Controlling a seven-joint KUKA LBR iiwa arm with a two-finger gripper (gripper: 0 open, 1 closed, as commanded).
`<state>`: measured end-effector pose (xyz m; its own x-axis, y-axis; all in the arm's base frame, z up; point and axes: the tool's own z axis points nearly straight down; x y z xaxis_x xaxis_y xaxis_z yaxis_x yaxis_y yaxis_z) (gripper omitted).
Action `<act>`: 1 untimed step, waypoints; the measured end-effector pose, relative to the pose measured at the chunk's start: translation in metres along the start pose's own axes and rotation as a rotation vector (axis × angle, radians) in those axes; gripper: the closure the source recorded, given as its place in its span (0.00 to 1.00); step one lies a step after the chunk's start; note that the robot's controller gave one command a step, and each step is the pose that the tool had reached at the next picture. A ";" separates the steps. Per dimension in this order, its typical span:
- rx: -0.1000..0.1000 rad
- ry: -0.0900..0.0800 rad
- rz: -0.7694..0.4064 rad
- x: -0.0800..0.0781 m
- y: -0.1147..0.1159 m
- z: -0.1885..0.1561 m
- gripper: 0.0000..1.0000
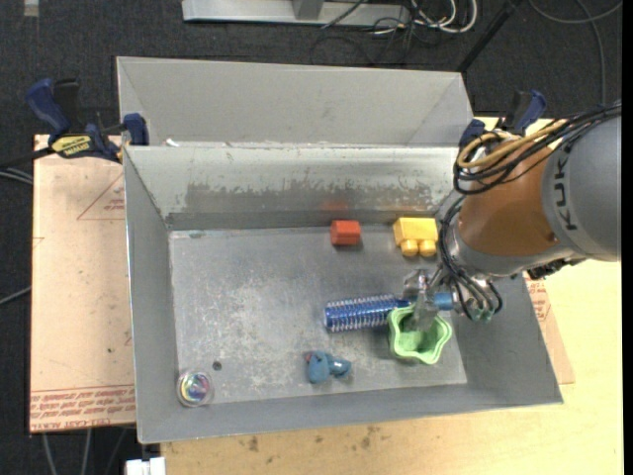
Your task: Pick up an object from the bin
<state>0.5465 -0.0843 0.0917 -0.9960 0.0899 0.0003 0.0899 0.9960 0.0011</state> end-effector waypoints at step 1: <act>0.001 -0.012 -0.040 -0.035 0.025 -0.142 1.00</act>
Offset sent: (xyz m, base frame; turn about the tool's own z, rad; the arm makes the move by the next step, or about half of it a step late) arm 0.0349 0.0204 0.1381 -0.0365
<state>0.5841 -0.0628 0.2337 -0.9987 0.0502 -0.0112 0.0502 0.9987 0.0003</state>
